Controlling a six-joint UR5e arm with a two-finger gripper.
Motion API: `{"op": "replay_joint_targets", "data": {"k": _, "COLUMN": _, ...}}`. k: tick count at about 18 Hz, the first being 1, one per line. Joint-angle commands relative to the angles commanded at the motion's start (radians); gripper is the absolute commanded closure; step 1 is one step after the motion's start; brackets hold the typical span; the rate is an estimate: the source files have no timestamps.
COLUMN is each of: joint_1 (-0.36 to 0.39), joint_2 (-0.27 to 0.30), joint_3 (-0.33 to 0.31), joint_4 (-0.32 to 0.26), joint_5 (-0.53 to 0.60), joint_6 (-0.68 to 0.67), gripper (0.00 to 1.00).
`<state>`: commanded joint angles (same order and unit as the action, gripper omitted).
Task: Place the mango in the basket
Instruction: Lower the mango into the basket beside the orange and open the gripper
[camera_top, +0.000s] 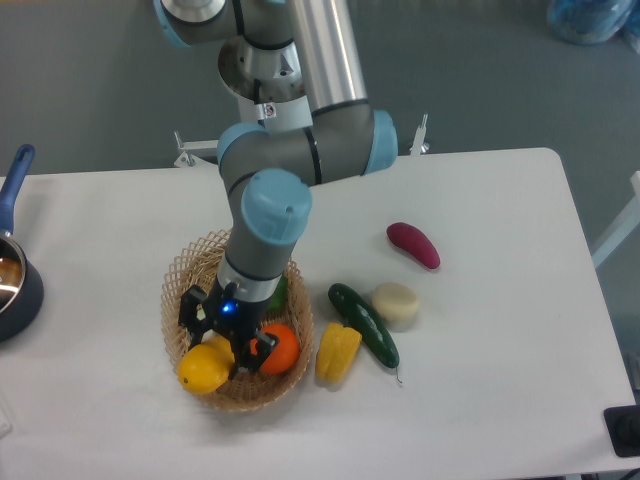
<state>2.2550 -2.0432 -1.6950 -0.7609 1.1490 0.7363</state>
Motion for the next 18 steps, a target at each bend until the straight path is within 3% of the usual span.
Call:
{"op": "replay_joint_targets", "data": {"k": 7, "joint_1": -0.005, "joint_2": -0.017, "joint_3": 0.003, "joint_4": 0.002, "joint_5": -0.002, "joint_6": 0.008, "gripper": 0.43}}
{"op": "replay_joint_targets", "data": {"k": 11, "joint_1": -0.005, "joint_2": -0.025, "joint_3": 0.008, "joint_4": 0.003, "joint_5": -0.002, "joint_6": 0.012, "gripper": 0.19}}
{"op": "replay_joint_targets", "data": {"k": 13, "joint_1": -0.005, "joint_2": -0.025, "joint_3": 0.014, "joint_4": 0.003, "joint_5": 0.000, "joint_6": 0.026, "gripper": 0.00}}
{"op": "replay_joint_targets", "data": {"k": 18, "joint_1": -0.003, "joint_2": -0.015, "joint_3": 0.014, "joint_4": 0.003, "joint_5": 0.003, "joint_6": 0.031, "gripper": 0.00}}
